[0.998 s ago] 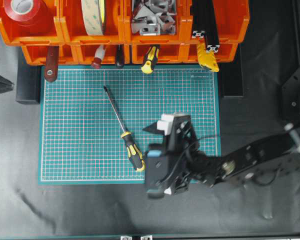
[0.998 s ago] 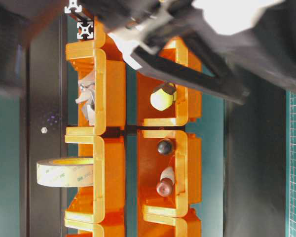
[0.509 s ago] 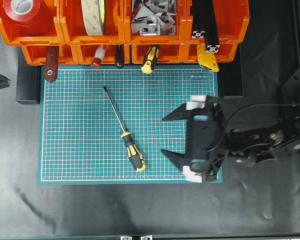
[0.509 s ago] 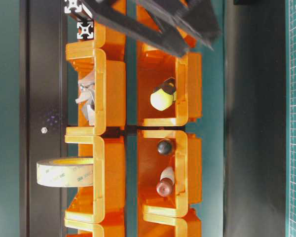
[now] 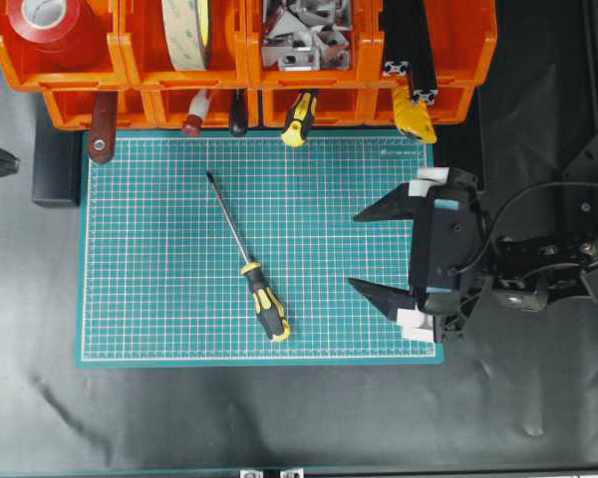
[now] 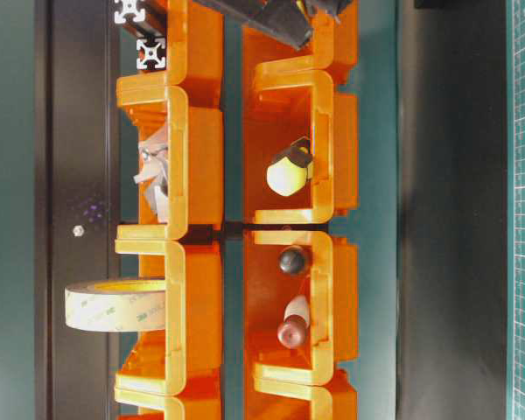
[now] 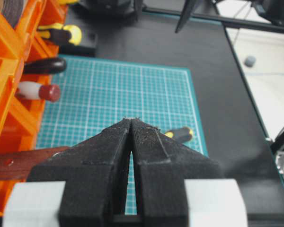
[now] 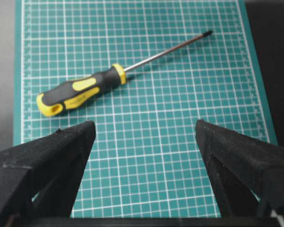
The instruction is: Pick screwdriver from container rack with right arm.
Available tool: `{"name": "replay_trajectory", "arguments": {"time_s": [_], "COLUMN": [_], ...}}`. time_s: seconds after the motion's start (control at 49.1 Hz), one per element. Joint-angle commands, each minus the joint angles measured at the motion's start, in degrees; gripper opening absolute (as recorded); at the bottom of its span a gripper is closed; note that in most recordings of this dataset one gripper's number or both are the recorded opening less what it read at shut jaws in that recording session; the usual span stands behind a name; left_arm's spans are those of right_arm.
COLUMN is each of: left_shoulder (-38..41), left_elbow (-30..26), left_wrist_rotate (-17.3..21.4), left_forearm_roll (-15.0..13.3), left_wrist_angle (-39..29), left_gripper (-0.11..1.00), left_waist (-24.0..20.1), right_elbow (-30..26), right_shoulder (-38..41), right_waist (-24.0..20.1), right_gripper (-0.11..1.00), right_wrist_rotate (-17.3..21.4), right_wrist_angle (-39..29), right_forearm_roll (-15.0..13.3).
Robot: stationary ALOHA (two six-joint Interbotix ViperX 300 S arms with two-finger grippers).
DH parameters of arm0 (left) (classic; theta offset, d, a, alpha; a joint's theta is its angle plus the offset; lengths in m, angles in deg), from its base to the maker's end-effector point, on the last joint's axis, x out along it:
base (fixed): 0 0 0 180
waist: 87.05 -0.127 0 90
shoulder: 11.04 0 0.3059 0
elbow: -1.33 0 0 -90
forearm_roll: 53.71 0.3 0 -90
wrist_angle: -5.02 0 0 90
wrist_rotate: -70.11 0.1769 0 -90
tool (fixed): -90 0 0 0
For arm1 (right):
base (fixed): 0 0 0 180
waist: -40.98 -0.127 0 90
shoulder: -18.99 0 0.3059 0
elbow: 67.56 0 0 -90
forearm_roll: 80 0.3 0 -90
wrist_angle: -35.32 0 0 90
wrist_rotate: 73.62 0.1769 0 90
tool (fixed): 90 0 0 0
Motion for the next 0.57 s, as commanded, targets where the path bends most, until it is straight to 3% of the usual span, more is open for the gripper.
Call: {"name": "replay_trajectory", "arguments": {"time_s": [0.0, 0.55], "left_shoulder": [0.35, -0.18], "left_elbow": [-1.14, -0.53], "left_wrist_rotate": [-0.09, 0.62], "left_forearm_roll": [0.09, 0.18], "left_wrist_angle": [0.18, 0.09], "left_gripper": [0.00, 0.00], "left_waist": [0.00, -0.53], "right_elbow": [-0.44, -0.53], "right_shoulder": [-1.14, -0.88], "right_waist": [-0.09, 0.00], "right_gripper": [0.81, 0.81], "right_wrist_rotate": [0.35, 0.44], "right_wrist_angle": [-0.26, -0.26], "right_forearm_roll": [-0.18, -0.26]}}
